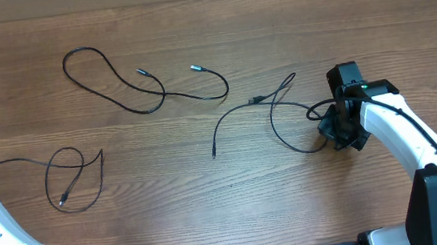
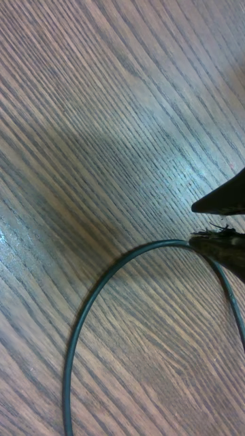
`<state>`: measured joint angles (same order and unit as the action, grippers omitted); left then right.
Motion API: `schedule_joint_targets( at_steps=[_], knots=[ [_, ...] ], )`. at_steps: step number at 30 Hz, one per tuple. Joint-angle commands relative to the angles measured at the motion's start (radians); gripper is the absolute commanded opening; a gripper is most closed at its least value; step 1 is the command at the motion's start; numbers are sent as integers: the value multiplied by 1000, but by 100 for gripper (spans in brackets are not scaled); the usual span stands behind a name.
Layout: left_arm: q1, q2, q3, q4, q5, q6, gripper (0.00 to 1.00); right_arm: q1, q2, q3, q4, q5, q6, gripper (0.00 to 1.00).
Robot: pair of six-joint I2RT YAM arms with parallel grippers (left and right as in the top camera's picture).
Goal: Untangle cables
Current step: 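Release the cable and raise the left gripper back toward center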
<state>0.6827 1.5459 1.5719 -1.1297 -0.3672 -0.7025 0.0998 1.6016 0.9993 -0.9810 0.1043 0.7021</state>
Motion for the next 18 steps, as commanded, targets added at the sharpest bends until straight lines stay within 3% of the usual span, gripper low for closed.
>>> schedule_joint_targets(
  at_steps=[1, 3, 4, 9, 18],
  knots=[
    [2, -24, 16, 0, 2, 16, 17, 0, -21, 1, 2, 7, -3, 8],
    [2, -24, 16, 0, 3, 16, 31, 0, -21, 1, 2, 7, -3, 8],
    [2, -24, 16, 2, 22, 16, 49, 0, -21, 1, 2, 7, -3, 8],
    [-3, -24, 16, 11, 129, 53, 67, 0, -21, 1, 2, 7, -3, 8],
    [-146, -23, 16, -67, 324, 183, 74, 0, -21, 1, -1, 7, -3, 8]
  ],
)
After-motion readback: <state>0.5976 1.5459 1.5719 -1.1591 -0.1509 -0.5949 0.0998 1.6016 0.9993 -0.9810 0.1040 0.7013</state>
